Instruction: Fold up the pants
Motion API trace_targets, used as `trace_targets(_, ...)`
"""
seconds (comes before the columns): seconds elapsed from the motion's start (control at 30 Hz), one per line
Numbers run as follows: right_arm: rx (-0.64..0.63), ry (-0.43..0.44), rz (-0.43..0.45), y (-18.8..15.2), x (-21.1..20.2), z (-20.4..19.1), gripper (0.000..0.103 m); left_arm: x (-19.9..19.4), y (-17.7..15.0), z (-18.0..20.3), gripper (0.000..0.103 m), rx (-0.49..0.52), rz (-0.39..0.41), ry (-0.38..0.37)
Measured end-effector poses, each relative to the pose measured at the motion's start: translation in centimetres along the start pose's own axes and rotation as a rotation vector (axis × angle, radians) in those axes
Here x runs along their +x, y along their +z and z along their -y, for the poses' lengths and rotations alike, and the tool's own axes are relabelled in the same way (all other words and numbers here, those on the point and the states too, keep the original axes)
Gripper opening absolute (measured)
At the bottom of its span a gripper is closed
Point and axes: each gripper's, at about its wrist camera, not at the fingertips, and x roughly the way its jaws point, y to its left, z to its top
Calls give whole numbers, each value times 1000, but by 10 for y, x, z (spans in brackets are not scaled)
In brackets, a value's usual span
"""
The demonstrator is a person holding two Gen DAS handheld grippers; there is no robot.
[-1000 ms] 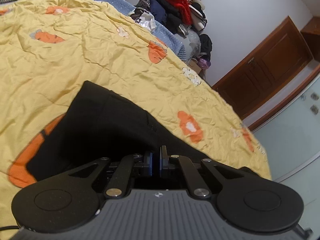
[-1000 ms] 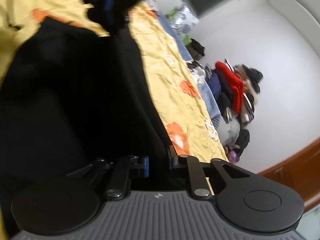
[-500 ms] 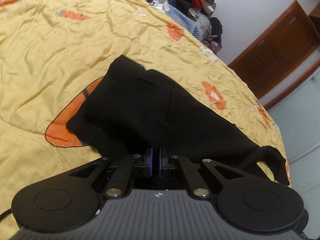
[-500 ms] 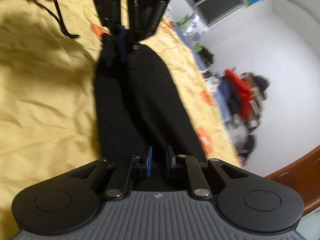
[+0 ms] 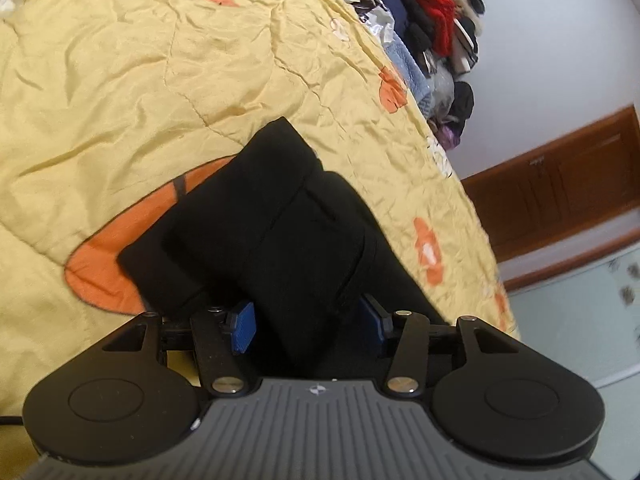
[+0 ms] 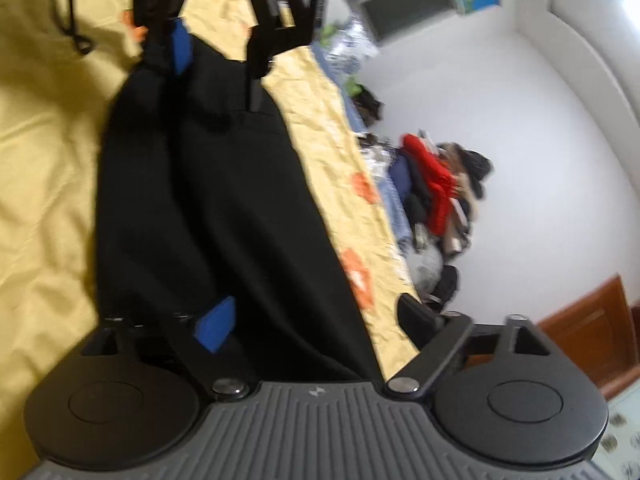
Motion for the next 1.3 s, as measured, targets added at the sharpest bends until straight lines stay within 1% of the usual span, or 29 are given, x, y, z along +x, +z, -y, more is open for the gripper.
trace_targets(0.03, 16, -29, -2, 1, 0, 0, 103, 3, 3, -1, 51, -14, -4, -11)
trace_targets(0.07, 39, -49, -5, 1, 1, 2, 103, 5, 4, -2, 41, -31, -1, -7)
trace_targets(0.1, 58, -59, -17, 2, 2, 1, 103, 6, 5, -2, 12, -37, -5, -14)
trace_targets(0.13, 60, -67, -21, 1, 3, -1, 103, 5, 5, -1, 4, -30, -8, -27)
trace_targets(0.17, 54, -79, -8, 0, 1, -2, 103, 1, 2, 0, 3, -16, 8, -41)
trace_targets(0.23, 33, -80, 24, -3, 0, 0, 103, -11, -3, 7, 3, 52, 57, -38)
trace_targets(0.27, 29, -60, 27, -6, 1, 3, 102, -18, -7, 9, 3, 81, 74, -40)
trace_targets(0.33, 34, -13, 31, -10, 6, 11, 100, -29, -10, 11, 3, 100, 85, -56)
trace_targets(0.4, 14, 21, 36, -10, 8, 12, 87, -36, -11, 9, 3, 91, 84, -61)
trace_targets(0.43, -2, 46, 29, -10, 11, 12, 70, -38, -12, 9, 3, 99, 79, -60)
trace_targets(0.47, -14, 66, 22, -8, 13, 12, 46, -40, -14, 9, 3, 109, 74, -56)
trace_targets(0.53, -35, 90, -8, -6, 16, 8, 22, -41, -17, 8, 3, 126, 78, -38)
trace_targets(0.57, -51, 96, -11, -5, 16, 6, 17, -42, -18, 6, 3, 130, 81, -29)
trace_targets(0.63, -57, 120, -16, -6, 12, 0, 10, -42, -20, 2, 3, 127, 75, -16)
trace_targets(0.7, -45, 140, -14, -6, 6, -1, 7, -45, -21, -3, 3, 138, 72, -1)
trace_targets(0.83, -61, 205, -13, -5, -8, -4, 6, -50, -23, -6, 3, 159, 74, 34)
trace_targets(0.93, -56, 239, 4, -2, -22, -8, 6, -46, -24, -6, 3, 204, 77, 94)
trace_targets(1.0, -53, 241, 4, -3, -22, -13, 6, -38, -24, -8, 3, 207, 55, 112)
trace_targets(1.1, -50, 243, 0, -2, -20, -12, 6, -33, -27, -9, 4, 221, 47, 135)
trace_targets(1.17, -33, 255, -3, -1, -22, -8, 6, -31, -27, -9, 8, 253, 40, 152)
trace_targets(1.2, -24, 277, -19, -2, -21, -10, 6, -30, -27, -10, 17, 242, 38, 160)
trace_targets(1.23, -37, 260, -7, -3, -23, -13, 6, -31, -26, -12, 24, 230, 33, 162)
trace_targets(1.3, -70, 221, 17, -7, -26, -21, 6, -36, -24, -14, 31, 217, 30, 179)
